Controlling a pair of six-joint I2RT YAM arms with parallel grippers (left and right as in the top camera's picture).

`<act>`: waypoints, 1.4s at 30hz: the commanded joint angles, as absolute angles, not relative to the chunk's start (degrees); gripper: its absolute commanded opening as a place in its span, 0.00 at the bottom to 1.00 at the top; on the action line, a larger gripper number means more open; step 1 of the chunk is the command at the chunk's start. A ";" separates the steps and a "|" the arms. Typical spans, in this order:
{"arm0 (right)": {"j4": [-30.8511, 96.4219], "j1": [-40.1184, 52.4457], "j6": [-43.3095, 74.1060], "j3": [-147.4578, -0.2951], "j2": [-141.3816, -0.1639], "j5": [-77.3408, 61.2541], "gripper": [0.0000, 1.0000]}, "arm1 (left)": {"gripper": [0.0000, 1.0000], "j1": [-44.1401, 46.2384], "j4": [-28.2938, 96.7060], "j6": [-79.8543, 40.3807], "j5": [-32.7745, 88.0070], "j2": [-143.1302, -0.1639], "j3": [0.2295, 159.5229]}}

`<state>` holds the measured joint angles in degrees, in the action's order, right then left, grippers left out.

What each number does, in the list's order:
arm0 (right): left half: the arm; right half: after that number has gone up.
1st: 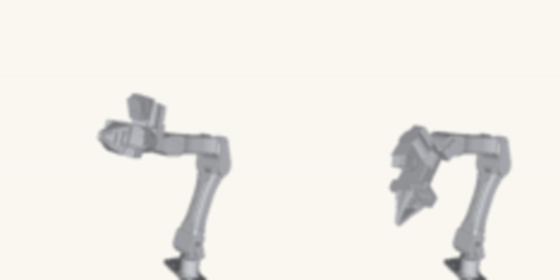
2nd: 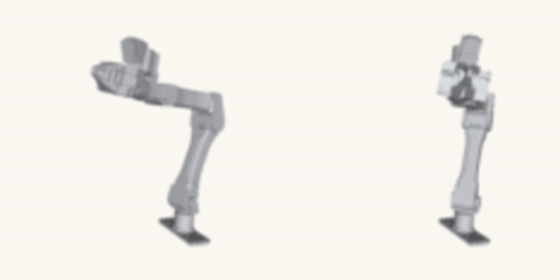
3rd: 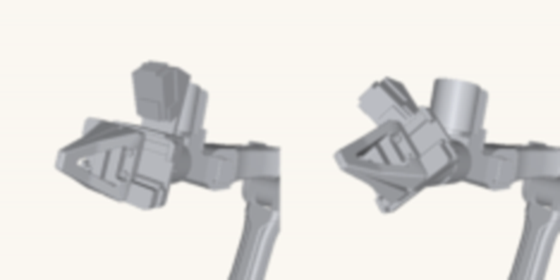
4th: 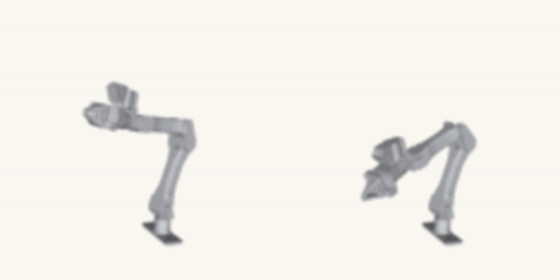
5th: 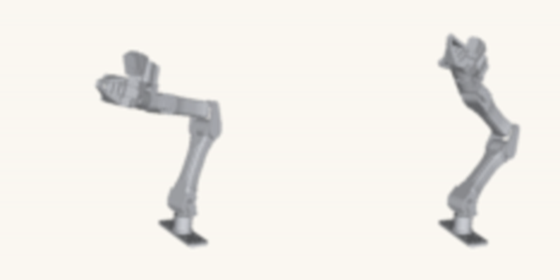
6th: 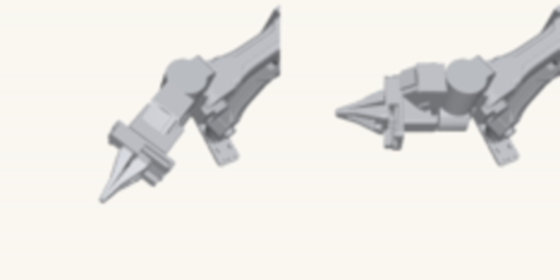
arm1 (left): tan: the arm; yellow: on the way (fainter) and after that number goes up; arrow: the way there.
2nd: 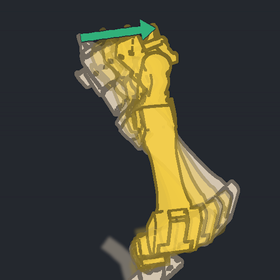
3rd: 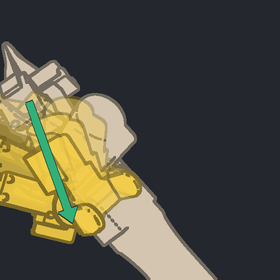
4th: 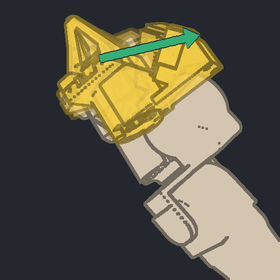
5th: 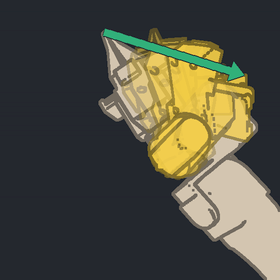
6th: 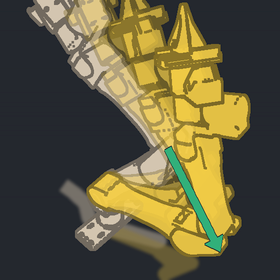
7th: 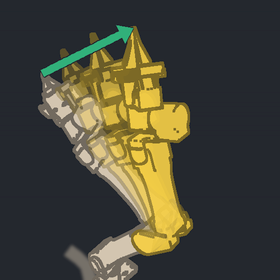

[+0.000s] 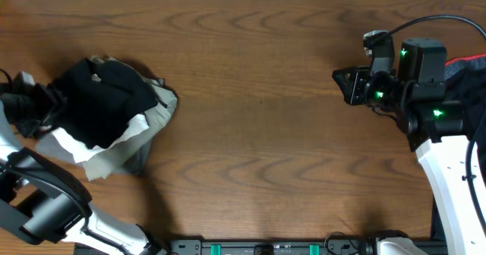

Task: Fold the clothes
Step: 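Carry the black bundle left with the left gripper onto the clothes stack, then release the bundle on the stack and raise the left gripper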

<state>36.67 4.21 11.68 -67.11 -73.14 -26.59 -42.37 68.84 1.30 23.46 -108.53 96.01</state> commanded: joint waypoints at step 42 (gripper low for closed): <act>40.34 4.19 4.19 -67.07 -55.81 -33.19 0.99 | 0.98 -9.72 81.01 16.64 16.84 -57.49 105.75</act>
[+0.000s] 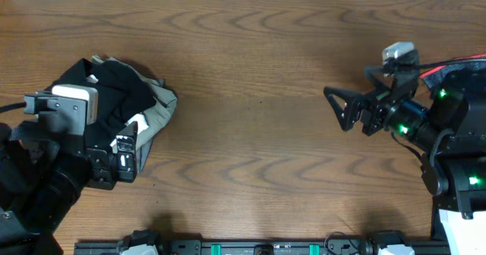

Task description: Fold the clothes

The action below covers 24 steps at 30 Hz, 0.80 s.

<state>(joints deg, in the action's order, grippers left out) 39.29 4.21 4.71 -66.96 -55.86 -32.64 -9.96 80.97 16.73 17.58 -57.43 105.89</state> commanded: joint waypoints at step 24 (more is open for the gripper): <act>15.11 8.54 -2.94 -54.15 -42.78 -25.17 0.99 | 0.98 -9.72 81.01 16.64 16.84 -57.49 105.75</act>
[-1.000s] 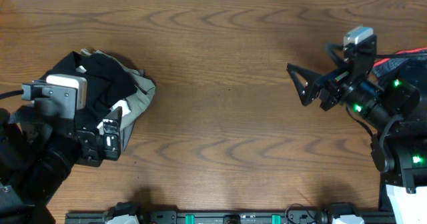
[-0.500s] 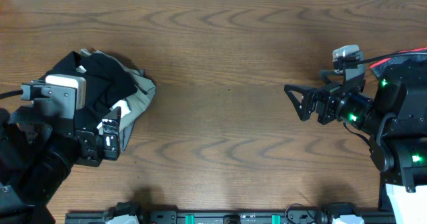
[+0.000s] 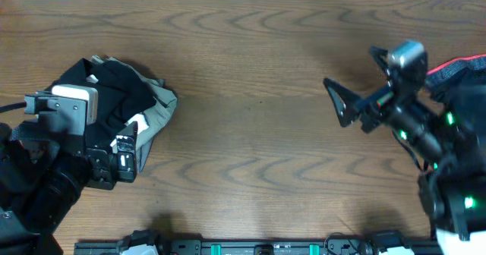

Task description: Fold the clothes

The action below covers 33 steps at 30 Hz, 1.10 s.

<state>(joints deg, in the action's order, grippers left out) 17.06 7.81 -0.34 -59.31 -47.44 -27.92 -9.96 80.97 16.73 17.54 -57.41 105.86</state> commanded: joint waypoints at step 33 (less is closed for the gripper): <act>-2.31 8.69 0.80 -0.32 -0.34 -19.92 0.99 | 0.98 -9.72 81.01 16.64 16.84 -57.49 105.75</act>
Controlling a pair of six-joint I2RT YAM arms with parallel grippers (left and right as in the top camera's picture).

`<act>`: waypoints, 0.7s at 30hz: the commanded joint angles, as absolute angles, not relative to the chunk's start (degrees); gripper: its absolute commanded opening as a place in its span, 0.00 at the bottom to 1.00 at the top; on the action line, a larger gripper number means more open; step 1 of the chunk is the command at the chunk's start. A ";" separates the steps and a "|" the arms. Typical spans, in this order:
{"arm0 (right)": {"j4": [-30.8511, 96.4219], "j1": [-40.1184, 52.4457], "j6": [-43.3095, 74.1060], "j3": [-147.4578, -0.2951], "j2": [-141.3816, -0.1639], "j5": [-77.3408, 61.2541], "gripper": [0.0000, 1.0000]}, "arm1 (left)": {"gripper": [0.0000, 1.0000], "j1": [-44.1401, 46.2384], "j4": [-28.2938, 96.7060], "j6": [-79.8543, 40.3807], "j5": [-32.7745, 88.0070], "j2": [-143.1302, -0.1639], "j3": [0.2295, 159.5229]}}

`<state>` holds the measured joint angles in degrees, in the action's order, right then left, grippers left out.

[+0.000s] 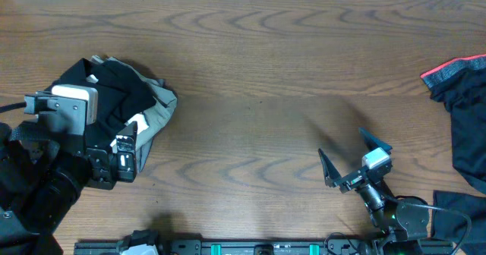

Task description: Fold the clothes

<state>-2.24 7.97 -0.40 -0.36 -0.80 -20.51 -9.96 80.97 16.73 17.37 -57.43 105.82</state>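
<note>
A heap of clothes (125, 96) lies at the table's left, with a black garment on top and beige and white cloth under it. My left gripper (127, 161) rests at the heap's near edge, its fingers apart and nothing between them. A dark garment with a red band (456, 71) lies at the right edge. My right gripper (353, 158) is low by the front edge, open and empty, well clear of both garments.
The brown wooden table (258, 80) stretches between the heap and the dark garment. The left arm's white wrist camera box (72, 102) hangs over the heap's left part. A black rail with green fittings (250, 247) runs along the front edge.
My right arm has left the upper right of the table and now sits low at the front edge, still open. The dark red-banded garment shows where it was. The left arm is unchanged.
At first my left gripper was at the far left against the heap, whose white cloth lay spread out, and my right gripper hung open at the upper right. Then the left arm sat at the heap's near edge. Now the right arm is at the front edge too.
</note>
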 commanded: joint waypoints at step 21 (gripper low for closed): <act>2.57 8.69 0.80 -0.32 -0.49 -19.92 0.99 | 0.98 -9.72 81.01 16.64 16.84 -57.49 105.75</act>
<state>2.28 7.97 -0.21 -0.38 -0.73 -20.49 -9.96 80.99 16.73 17.37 -57.43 105.82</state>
